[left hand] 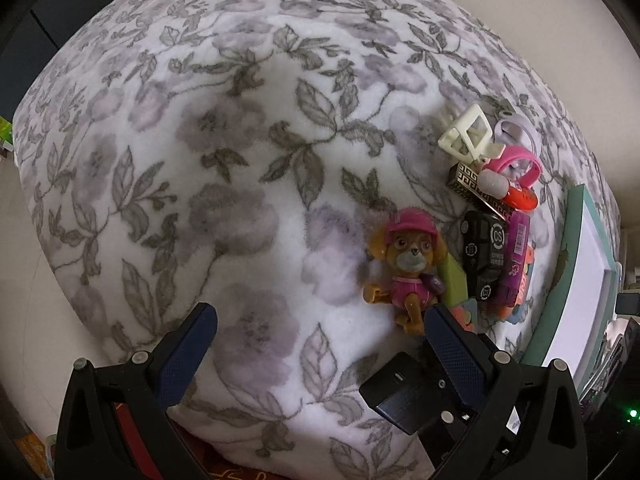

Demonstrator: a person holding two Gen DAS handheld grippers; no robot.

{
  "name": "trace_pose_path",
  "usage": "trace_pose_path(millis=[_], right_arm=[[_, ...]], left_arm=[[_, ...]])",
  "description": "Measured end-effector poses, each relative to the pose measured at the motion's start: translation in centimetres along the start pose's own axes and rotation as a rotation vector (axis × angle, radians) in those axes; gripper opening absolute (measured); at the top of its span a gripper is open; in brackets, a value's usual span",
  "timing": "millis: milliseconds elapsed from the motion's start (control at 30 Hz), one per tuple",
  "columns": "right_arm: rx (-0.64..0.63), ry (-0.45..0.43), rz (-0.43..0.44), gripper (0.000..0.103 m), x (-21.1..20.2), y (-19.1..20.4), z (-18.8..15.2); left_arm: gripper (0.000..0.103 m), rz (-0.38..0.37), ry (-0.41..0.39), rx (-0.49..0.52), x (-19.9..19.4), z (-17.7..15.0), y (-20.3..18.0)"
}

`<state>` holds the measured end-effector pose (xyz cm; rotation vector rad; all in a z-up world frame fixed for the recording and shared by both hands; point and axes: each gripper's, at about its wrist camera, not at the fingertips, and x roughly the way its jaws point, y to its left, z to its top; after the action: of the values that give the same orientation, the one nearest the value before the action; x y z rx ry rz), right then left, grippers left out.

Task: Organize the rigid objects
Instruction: 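Grasp the black charger with the left tool while the right tool grasps the orange-blue toy knife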

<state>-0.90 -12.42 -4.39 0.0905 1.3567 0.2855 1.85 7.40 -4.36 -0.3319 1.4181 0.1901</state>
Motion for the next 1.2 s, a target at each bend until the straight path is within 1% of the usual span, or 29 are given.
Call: trace_pose_path(millis=[200,300,400,633,767,833,900,967,1200], right_arm=[[-0.002,0.0,-0.002,0.052,0.2,0.1,-0.2],[-0.004,0.012,-0.014,0.052,-0.3,-0.3,-0.7],[-0.002,0.023,-0.021,0.052,-0.7,-0.7,-1.1],[0.044,0.033,-0.052,0.052,-1.9,-2.7,-2.5],[0.08,0.032,-0.042,0.052,-2.3,-3.8,-3.1],[0.09,0.027,-0.036,0.052,-2.6,-4.2,-3.3],[0.094,0.023,-0.034,0.052,-3.0,-4.6,-3.5],[0.099,0.022,-0.033,0.052,-3.1,-4.8,-3.6],[0.117,0.021,-0.026,0.052,-3.3,-5.2,-3.8]], left_arm=[[0.103,-0.005,0.034,0.015,1.1,-0.8,-0.6],[0.103,-0.02,0.06,0.019,1.8,-1.3,-1.0],[0.103,-0.018,0.071,0.029,2.3,-1.8,-1.3],[0.103,-0.049,0.135,0.043,4.1,-3.3,-2.6],[0.102,-0.048,0.149,0.055,4.8,-4.2,-3.8],[0.1,-0.049,0.156,0.06,5.1,-4.7,-4.7],[0.091,-0.044,0.168,0.063,5.4,-5.0,-5.2],[0.089,-0.059,0.188,0.06,5.0,-5.5,-5.3],[0.088,-0.061,0.221,0.067,5.6,-7.1,-6.5]])
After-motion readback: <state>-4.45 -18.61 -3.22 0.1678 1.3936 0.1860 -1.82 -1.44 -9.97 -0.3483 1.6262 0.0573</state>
